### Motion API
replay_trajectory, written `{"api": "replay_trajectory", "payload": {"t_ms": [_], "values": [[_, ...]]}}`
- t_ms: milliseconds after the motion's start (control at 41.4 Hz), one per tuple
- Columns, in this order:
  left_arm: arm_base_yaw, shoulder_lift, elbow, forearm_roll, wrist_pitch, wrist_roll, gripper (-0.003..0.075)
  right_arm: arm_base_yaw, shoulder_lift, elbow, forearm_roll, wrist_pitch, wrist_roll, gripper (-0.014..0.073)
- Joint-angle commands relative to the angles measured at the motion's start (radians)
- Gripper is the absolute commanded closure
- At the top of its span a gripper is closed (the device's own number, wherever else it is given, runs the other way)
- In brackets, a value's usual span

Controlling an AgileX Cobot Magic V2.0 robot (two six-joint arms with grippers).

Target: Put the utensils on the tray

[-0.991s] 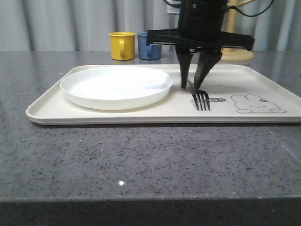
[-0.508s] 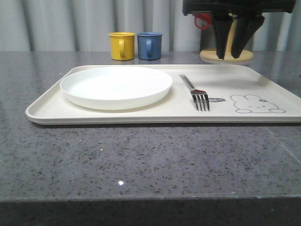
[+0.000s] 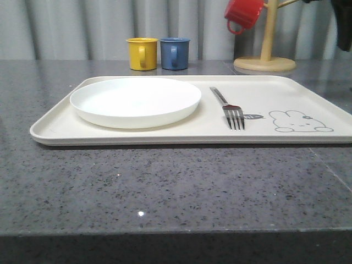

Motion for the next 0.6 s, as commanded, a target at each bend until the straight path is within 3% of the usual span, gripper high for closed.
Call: {"api": "replay_trajectory", "payload": {"t_ms": [0, 242, 580], "values": [[0.000, 0.011, -0.028, -0.007, -0.082, -0.011, 0.0739, -0.055, -0.075, 0.028, -0.024, 0.081, -0.068, 0.0343], [0.000, 0.011, -0.028, -0.007, -0.082, -0.011, 0.0739, -0.149, -0.084, 0.175, -0.022, 0.048, -0.125, 0.0279], [0.000, 0.011, -0.028, -0.007, -0.082, -0.011, 0.0739, -0.156, -0.075, 0.253, -0.021, -0.041, -0.141, 0.0328]]}}
